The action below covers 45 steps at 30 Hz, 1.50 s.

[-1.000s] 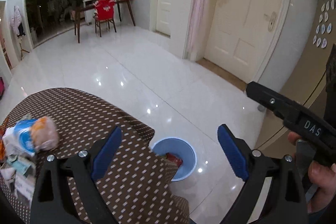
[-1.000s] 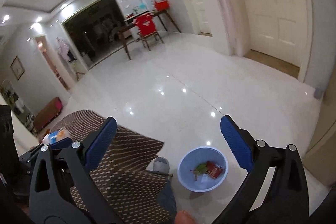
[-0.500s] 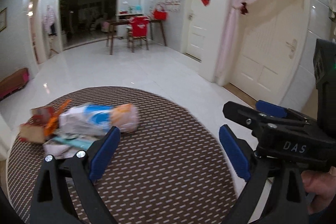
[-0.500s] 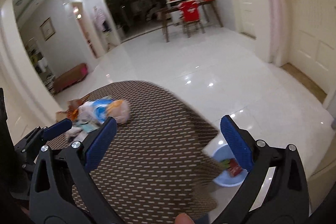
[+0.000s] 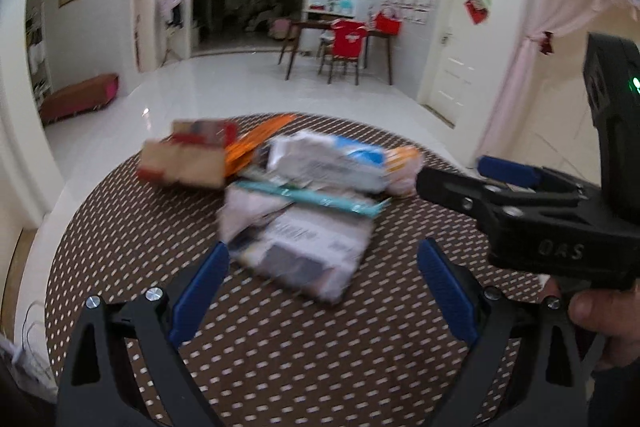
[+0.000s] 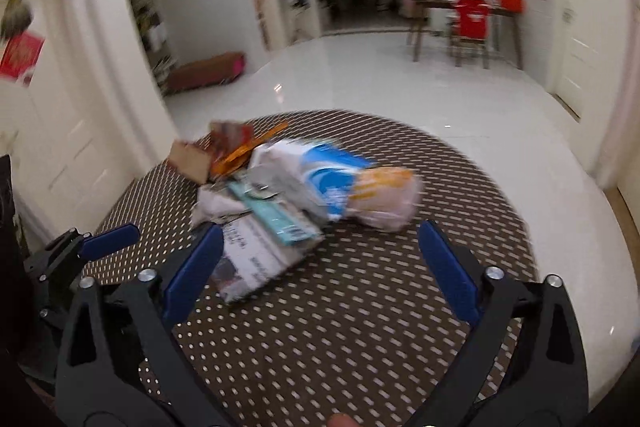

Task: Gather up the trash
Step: 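Move both open tools back over the trash pile on the table, then grasp the teal strip packet with the right tool while the left tool grasps the white envelope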

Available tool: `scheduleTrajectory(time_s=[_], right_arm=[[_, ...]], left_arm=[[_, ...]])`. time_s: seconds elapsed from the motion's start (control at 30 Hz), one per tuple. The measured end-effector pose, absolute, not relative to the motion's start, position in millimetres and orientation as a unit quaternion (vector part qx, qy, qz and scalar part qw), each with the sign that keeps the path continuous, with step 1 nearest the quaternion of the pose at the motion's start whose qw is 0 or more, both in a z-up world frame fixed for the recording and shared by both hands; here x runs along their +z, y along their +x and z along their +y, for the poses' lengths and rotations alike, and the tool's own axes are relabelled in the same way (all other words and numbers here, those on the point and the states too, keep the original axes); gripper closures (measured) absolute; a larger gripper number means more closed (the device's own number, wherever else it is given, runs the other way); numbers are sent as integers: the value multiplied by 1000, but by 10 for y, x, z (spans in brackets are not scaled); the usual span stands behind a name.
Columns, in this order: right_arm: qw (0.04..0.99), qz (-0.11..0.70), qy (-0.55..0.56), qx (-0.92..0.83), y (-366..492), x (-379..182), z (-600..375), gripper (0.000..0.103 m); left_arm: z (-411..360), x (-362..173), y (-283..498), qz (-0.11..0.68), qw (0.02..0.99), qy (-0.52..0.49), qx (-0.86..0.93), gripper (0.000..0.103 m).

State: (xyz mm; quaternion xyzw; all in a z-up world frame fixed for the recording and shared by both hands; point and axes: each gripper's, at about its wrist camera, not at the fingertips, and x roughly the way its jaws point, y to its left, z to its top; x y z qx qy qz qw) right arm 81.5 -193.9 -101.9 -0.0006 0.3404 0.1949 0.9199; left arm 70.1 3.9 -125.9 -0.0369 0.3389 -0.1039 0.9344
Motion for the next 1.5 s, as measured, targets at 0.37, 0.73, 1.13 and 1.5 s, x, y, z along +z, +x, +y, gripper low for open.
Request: scheduleTrajectory(time_s=[0.37, 0.73, 1.13, 1.5], right_arm=[[874, 392, -108, 265, 1380, -1462, -1092, 52], [865, 406, -143, 258, 1332, -1634, -1119, 83], [873, 422, -41, 240, 795, -1628, -1883, 90], [873, 431, -51, 221, 788, -1715, -1820, 55]], left_arm=[[567, -1612, 898, 375, 925, -47, -49, 10], [531, -1702, 1438, 399, 915, -26, -50, 10], [390, -1787, 1954, 429, 894, -60, -114, 53], [320, -1782, 1412, 419, 898, -57, -121, 70]])
